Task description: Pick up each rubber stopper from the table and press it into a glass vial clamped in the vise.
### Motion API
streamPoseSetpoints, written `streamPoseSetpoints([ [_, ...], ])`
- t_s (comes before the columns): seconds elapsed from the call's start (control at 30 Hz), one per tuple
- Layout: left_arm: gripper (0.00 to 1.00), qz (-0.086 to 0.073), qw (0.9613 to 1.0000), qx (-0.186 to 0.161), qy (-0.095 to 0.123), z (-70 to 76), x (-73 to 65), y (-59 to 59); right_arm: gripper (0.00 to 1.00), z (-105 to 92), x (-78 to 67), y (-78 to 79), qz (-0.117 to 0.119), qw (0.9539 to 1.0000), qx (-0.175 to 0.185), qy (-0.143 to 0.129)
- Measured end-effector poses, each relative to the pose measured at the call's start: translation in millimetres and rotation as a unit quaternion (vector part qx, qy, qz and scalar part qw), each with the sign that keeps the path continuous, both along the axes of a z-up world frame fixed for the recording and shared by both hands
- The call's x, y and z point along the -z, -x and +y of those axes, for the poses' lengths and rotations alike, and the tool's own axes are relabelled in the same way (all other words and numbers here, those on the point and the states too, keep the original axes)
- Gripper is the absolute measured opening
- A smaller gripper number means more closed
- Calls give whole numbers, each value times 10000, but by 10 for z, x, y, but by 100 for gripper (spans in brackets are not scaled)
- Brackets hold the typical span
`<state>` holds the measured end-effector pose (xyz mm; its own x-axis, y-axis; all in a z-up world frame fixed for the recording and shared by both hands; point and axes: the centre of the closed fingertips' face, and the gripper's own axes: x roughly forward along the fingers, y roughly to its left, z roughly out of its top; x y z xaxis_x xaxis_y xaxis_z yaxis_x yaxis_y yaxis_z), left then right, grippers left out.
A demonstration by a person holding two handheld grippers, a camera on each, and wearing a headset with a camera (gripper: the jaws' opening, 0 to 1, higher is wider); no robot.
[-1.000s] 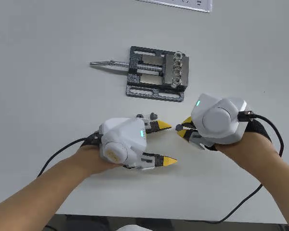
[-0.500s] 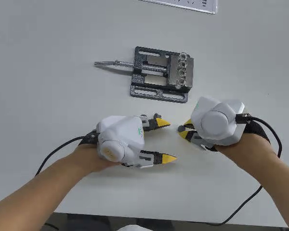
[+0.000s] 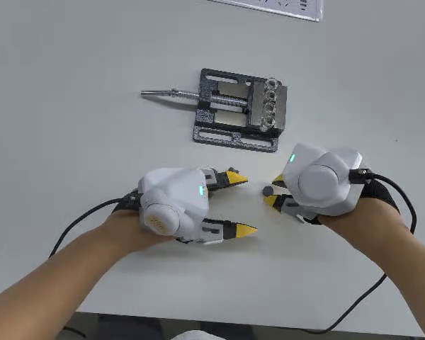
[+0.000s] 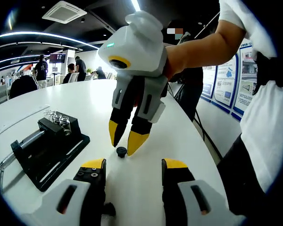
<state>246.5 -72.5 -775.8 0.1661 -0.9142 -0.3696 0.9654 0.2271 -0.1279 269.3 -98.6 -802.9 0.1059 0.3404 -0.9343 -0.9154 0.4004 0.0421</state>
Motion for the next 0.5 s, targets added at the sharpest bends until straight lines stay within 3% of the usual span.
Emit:
streamPoseSetpoints([
  [0.5,44,-29,10000,-75,32,60,-14,-22,15,26,-24,7,18,9997,-249,45],
])
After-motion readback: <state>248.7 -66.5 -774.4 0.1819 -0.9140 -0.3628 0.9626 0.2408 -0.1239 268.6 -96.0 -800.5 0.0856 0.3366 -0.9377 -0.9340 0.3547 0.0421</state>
